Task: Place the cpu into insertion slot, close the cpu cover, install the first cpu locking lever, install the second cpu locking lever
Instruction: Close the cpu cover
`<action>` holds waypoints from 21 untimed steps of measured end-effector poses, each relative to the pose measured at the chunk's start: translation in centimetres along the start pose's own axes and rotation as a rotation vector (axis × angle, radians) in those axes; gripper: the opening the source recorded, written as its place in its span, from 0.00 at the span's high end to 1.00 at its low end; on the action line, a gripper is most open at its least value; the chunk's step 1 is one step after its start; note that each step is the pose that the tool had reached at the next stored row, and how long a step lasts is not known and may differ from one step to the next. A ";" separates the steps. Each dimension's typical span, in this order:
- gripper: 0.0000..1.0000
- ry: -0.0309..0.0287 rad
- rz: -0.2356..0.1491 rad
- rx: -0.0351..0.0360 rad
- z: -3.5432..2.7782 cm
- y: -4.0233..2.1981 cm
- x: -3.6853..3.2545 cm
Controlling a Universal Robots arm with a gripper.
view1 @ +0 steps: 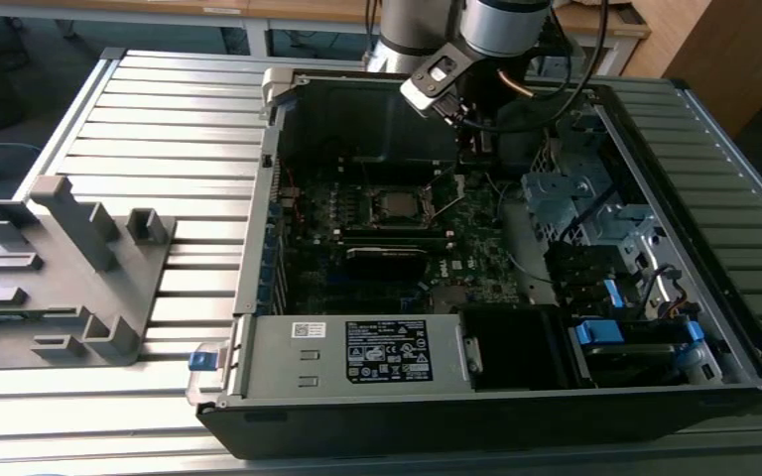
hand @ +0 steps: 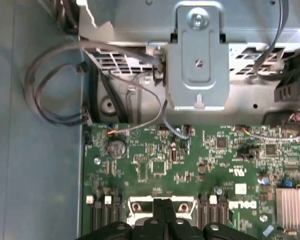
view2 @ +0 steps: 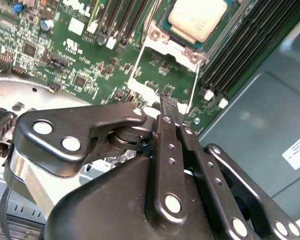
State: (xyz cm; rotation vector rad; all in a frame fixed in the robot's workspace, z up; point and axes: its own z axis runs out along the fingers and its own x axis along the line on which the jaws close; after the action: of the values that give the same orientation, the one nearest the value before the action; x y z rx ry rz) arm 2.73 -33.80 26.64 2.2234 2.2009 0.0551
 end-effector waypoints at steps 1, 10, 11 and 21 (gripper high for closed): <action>0.89 0.0000 0.000 0.0000 0.01 0.20 0.00; 0.89 -0.0001 0.000 0.0001 0.07 1.95 0.02; 0.89 -0.0001 0.000 0.0000 0.07 2.08 0.02; 0.89 0.0000 0.000 0.0001 0.47 2.23 0.01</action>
State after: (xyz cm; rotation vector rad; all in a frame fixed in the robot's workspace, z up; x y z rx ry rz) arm 4.98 -33.80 26.24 2.2235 2.2009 0.0550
